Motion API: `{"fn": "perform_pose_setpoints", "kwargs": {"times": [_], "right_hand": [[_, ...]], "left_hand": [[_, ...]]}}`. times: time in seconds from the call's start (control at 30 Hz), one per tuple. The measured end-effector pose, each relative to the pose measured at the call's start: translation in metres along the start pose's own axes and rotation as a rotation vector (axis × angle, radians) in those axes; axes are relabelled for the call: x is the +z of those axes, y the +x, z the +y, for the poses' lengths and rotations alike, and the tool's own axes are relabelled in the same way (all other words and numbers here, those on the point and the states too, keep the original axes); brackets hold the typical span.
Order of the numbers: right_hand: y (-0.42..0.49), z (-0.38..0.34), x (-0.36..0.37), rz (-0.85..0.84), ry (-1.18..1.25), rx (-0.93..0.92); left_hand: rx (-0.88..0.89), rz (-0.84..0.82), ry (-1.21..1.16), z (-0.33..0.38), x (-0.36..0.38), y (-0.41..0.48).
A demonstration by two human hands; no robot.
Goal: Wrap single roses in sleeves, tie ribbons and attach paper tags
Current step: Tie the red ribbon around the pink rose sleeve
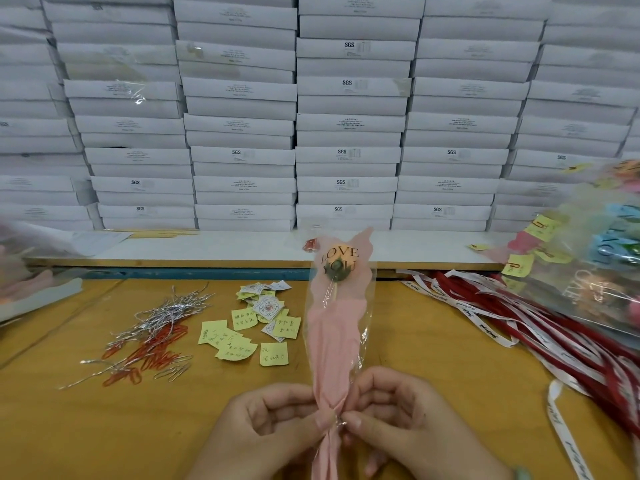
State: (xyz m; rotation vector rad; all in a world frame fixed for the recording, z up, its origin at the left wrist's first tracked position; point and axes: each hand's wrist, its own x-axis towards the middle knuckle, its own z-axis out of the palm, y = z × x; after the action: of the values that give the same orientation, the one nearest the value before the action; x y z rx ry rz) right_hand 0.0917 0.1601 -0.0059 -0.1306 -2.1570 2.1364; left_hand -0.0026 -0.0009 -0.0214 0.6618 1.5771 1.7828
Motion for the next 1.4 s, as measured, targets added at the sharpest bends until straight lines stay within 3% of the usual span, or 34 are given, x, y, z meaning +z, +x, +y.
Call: {"fn": "perform_pose_setpoints", "kwargs": {"times": [0.53, 0.73, 1.07, 1.4], "right_hand": [[-0.014, -0.004, 0.002, 0.109, -0.473, -0.281], [-0.016, -0.005, 0.002, 0.125, -0.535, -0.309], [-0.017, -0.006, 0.004, 0.110, -0.394, -0.179], [-0.019, -0.007, 0.003, 0.099, -0.609, -0.332]], "left_hand": [[-0.010, 0.093, -0.038, 0.004, 0.007, -0.005], [0.024, 0.071, -0.101, 0.007, 0.007, -0.009], [0.033, 0.044, -0.085, 0.008, 0.007, -0.012], [0.045, 0.040, -0.080, 0.006, 0.006, -0.012]]}}
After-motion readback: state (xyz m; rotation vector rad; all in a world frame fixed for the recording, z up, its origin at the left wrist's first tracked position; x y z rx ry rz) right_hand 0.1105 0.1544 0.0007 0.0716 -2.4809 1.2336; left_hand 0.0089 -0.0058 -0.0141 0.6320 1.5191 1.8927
